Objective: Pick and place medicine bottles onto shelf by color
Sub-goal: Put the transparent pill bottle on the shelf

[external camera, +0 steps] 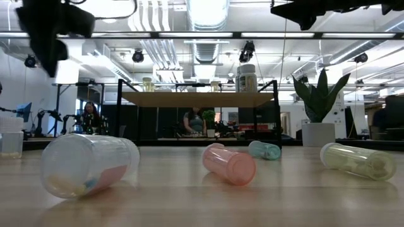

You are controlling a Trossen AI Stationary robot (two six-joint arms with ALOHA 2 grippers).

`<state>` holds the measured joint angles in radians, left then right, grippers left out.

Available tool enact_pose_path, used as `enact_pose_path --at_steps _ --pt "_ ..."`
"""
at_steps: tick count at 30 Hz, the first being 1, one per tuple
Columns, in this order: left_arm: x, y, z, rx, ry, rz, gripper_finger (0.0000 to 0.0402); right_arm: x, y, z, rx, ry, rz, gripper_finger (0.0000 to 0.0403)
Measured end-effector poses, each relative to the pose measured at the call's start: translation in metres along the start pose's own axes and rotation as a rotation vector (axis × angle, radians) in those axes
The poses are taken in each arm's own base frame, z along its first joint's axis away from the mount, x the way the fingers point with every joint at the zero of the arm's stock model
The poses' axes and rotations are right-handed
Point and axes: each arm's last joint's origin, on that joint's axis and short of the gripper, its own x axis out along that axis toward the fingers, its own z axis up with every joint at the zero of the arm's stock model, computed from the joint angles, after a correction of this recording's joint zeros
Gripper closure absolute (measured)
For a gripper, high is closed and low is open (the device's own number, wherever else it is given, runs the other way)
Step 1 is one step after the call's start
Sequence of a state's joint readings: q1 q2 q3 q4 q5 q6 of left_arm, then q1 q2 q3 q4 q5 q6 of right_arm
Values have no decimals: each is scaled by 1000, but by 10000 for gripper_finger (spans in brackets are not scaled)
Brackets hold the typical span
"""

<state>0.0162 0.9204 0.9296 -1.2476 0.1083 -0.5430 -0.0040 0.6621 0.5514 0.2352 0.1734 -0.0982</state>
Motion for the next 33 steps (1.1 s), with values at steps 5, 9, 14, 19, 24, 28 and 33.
enact_pose_path --at_steps 5,9,14,19,24,28,33 --pt "0 5 -9 -67 92 55 148 0 0 0 5 -1 0 133" --pt "1 5 -8 -74 96 58 148 0 1 0 14 -3 25 133" --pt "10 5 -9 -86 132 80 148 0 2 0 19 0 30 131" --pt "28 7 -13 -78 200 122 148 0 2 0 10 0 30 131" --pt "39 5 -14 -57 228 134 148 0 2 -1 7 7 31 133" --pt "46 2 -13 -39 219 118 148 0 2 -2 7 16 31 136" --pt "47 1 -14 -32 220 112 148 0 2 -2 6 17 31 136"
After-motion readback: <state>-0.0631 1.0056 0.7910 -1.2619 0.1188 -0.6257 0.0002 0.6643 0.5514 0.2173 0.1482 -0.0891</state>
